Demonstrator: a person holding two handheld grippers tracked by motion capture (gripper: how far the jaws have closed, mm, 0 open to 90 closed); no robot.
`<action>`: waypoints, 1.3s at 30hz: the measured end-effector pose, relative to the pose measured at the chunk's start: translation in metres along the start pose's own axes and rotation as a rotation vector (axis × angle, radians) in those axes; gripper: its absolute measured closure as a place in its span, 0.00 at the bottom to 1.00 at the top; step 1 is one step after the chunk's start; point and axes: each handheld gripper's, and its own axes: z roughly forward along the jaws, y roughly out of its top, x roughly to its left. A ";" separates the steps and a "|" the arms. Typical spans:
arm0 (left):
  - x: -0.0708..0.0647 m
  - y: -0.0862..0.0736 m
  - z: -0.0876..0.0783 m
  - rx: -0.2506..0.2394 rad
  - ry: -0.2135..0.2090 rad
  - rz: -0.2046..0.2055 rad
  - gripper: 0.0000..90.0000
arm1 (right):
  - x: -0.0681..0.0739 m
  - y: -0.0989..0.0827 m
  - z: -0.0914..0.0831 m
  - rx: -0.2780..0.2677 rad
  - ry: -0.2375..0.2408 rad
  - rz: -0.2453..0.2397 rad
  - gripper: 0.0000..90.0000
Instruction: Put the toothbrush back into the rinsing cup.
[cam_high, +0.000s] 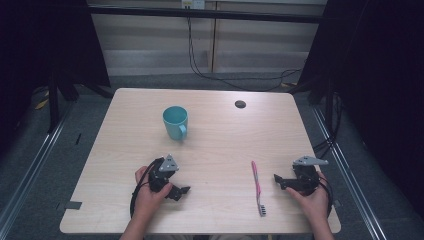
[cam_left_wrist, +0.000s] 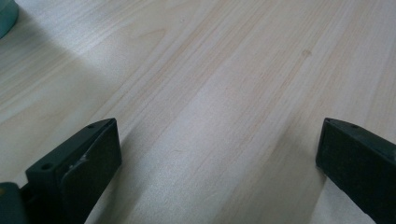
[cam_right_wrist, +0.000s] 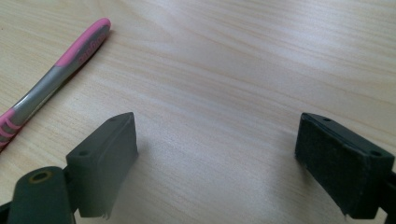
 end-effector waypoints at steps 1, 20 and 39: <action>0.000 0.000 0.000 0.000 0.000 0.000 0.00 | 0.000 0.000 0.000 0.000 0.000 0.000 0.15; 0.000 0.000 0.000 0.000 0.000 0.000 0.00 | 0.021 0.055 -0.002 0.151 0.055 -0.031 0.31; 0.000 0.000 0.000 0.001 0.000 0.000 0.00 | 0.058 0.088 0.021 0.326 0.095 -0.050 0.47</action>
